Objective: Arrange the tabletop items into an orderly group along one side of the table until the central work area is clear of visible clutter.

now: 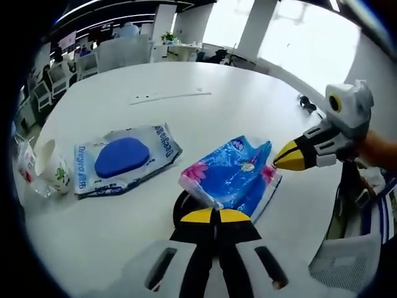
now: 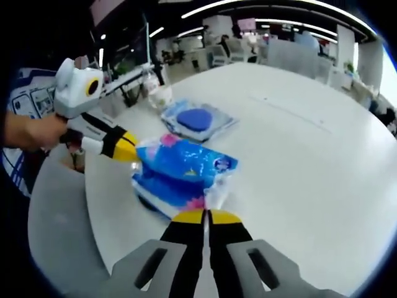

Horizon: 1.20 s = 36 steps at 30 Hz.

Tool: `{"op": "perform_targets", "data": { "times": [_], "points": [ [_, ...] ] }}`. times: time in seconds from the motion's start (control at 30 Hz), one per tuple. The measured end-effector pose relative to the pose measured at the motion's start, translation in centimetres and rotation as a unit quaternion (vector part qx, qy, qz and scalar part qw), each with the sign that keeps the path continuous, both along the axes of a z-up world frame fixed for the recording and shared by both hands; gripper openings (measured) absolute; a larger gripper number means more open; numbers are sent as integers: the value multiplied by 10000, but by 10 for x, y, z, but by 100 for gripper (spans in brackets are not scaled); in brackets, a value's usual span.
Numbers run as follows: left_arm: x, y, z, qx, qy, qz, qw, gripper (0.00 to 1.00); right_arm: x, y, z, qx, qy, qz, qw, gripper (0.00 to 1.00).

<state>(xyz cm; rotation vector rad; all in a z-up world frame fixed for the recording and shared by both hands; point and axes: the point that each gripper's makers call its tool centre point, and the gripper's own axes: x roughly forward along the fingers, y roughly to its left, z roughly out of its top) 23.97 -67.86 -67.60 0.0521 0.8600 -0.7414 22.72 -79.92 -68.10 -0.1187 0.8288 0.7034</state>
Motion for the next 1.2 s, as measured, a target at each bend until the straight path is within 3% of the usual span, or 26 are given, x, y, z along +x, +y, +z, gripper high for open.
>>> {"op": "perform_targets", "data": {
  "times": [0.63, 1.2],
  "points": [
    [20, -20, 16, 17, -182, -205, 9996, 0, 21, -20, 21, -33, -199, -193, 9996, 0],
    [42, -33, 22, 167, -292, -423, 9985, 0, 31, -33, 19, 152, -194, -415, 9988, 0]
  ]
}}
